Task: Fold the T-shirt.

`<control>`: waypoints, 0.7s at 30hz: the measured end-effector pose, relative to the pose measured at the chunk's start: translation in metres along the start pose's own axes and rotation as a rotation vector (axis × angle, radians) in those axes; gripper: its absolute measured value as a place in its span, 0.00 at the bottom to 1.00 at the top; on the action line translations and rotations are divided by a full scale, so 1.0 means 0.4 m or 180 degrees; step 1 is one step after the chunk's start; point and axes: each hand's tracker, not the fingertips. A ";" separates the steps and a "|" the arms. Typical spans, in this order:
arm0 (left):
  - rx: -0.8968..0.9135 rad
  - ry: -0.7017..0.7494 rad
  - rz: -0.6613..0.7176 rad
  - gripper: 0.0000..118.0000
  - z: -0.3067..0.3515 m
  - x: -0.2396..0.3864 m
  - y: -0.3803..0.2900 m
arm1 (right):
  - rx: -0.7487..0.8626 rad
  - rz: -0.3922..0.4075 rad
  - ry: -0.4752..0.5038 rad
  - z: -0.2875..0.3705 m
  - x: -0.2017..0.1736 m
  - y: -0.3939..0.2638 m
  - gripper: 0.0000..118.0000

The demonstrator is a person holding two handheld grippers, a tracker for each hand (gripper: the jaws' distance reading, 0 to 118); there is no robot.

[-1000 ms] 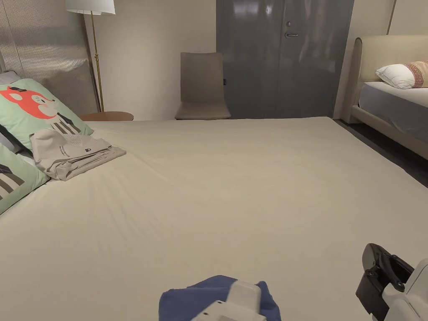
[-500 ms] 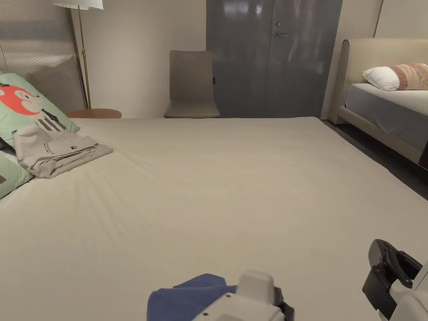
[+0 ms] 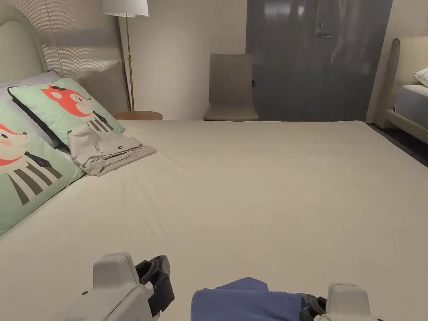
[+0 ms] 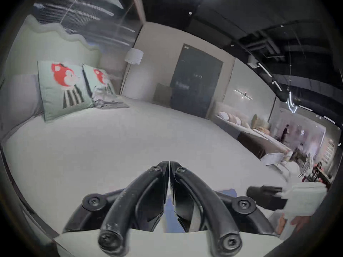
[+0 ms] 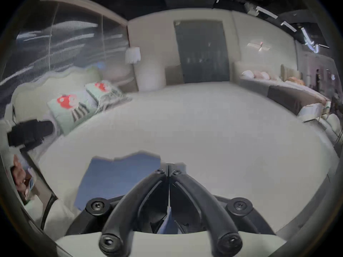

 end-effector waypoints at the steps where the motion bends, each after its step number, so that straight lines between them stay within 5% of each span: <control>1: -0.0088 -0.0044 0.0110 0.01 0.002 -0.012 -0.011 | -0.0130 0.0004 -0.0013 -0.023 -0.004 -0.010 0.01; 8: -0.0798 -0.0554 0.0924 0.05 -0.062 -0.126 -0.063 | -0.0694 0.0102 -0.0065 -0.096 0.000 -0.008 0.00; 10: -0.1164 -0.0843 0.1130 0.28 -0.097 -0.158 -0.075 | -0.0879 0.0098 -0.0045 -0.105 0.003 0.012 0.00; 13: -0.1692 -0.1179 0.1513 0.83 -0.168 -0.202 -0.097 | -0.1100 0.0149 -0.0007 -0.133 0.008 0.039 0.00; 14: -0.1844 -0.1266 0.1597 0.91 -0.189 -0.208 -0.104 | -0.1166 0.0158 0.0008 -0.140 0.007 0.046 0.00; 21: -0.2468 -0.1746 0.2214 0.90 -0.323 -0.202 -0.174 | -0.1272 0.0294 0.0012 -0.155 -0.001 0.058 0.00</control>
